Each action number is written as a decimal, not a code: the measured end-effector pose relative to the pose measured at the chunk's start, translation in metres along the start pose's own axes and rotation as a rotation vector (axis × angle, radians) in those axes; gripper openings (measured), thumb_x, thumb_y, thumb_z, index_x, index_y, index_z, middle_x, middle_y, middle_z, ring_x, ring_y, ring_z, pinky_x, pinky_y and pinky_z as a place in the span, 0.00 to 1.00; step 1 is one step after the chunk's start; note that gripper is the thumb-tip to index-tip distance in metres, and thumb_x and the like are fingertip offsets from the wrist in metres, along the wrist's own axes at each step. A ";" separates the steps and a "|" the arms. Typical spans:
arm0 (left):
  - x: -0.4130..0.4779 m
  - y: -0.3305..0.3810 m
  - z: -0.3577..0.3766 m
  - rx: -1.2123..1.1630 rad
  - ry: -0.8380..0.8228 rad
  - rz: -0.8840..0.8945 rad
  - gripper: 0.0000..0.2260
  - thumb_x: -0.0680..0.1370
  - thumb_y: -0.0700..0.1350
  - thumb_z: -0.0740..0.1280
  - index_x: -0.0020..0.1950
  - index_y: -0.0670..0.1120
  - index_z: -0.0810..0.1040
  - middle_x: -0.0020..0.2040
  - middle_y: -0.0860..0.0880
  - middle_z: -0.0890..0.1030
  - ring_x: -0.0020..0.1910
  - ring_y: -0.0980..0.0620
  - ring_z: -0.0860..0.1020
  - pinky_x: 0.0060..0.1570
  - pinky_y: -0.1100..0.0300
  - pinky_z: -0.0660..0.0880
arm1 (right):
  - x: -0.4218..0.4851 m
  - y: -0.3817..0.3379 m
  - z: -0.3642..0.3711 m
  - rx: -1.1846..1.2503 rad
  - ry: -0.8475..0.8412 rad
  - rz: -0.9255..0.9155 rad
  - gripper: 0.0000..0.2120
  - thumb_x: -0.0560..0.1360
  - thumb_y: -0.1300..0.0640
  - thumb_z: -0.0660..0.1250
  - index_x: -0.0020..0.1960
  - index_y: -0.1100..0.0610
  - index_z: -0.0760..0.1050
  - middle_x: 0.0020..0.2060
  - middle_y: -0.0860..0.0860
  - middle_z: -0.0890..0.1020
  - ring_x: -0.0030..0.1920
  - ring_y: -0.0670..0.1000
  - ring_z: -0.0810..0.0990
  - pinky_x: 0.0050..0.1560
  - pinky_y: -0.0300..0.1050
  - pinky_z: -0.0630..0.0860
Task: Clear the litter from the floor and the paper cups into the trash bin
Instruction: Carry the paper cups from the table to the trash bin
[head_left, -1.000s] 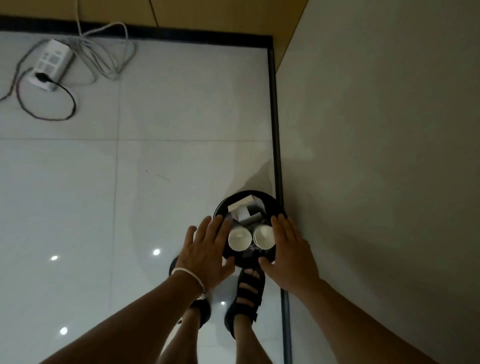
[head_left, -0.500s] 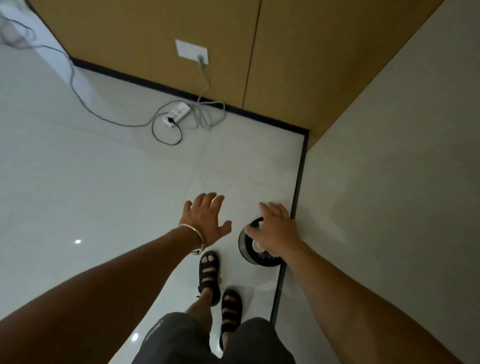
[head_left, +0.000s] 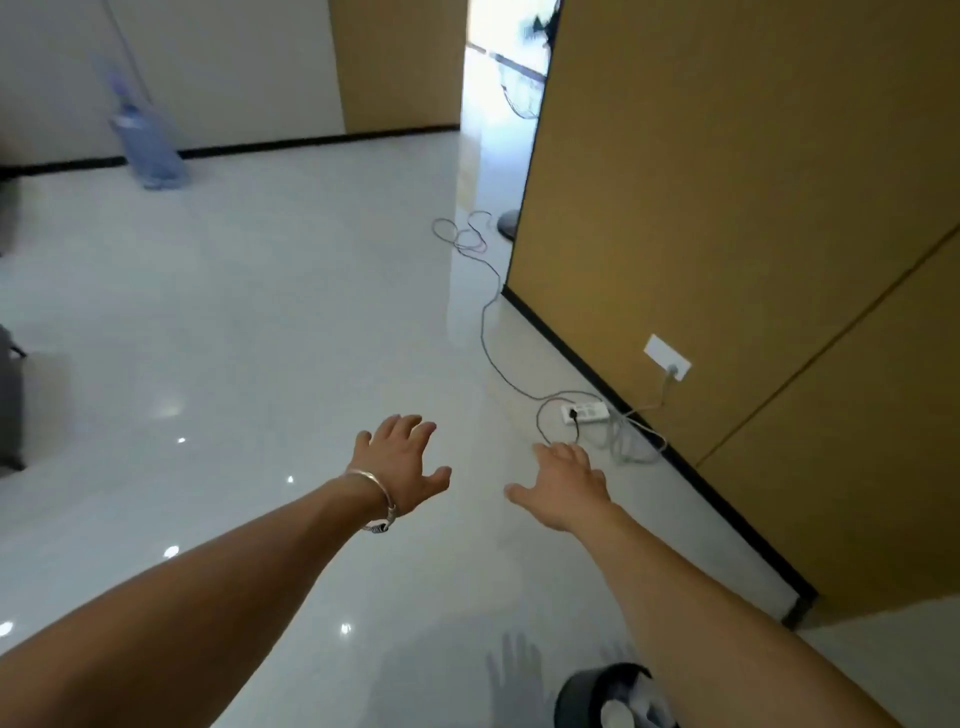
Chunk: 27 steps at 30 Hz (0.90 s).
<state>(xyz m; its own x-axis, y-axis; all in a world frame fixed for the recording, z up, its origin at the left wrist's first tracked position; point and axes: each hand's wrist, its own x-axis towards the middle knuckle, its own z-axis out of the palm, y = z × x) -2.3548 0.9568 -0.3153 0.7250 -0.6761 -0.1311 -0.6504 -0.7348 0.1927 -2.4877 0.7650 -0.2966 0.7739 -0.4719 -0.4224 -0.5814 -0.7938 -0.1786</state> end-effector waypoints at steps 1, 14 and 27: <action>-0.008 -0.024 -0.011 -0.006 0.023 -0.042 0.32 0.74 0.65 0.56 0.75 0.52 0.58 0.76 0.51 0.59 0.75 0.48 0.53 0.69 0.46 0.57 | 0.006 -0.028 -0.006 -0.028 0.005 -0.049 0.41 0.74 0.33 0.60 0.79 0.52 0.52 0.78 0.52 0.55 0.77 0.55 0.48 0.72 0.58 0.56; -0.175 -0.390 -0.104 -0.029 0.173 -0.545 0.31 0.75 0.65 0.56 0.74 0.52 0.59 0.75 0.51 0.60 0.74 0.49 0.57 0.70 0.45 0.57 | 0.011 -0.449 0.039 -0.246 0.015 -0.577 0.39 0.75 0.35 0.60 0.79 0.52 0.53 0.78 0.53 0.54 0.78 0.55 0.46 0.74 0.59 0.53; -0.223 -0.627 -0.141 -0.052 0.257 -0.876 0.32 0.74 0.65 0.57 0.74 0.52 0.59 0.75 0.52 0.59 0.75 0.50 0.55 0.71 0.46 0.57 | 0.087 -0.740 0.075 -0.413 -0.042 -0.885 0.38 0.76 0.35 0.59 0.79 0.52 0.54 0.77 0.52 0.56 0.78 0.55 0.50 0.73 0.58 0.57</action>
<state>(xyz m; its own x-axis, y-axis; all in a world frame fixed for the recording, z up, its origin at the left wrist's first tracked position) -2.0768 1.5764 -0.2701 0.9866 0.1601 -0.0318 0.1631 -0.9718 0.1705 -2.0096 1.3401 -0.2679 0.8743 0.3668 -0.3179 0.3451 -0.9303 -0.1243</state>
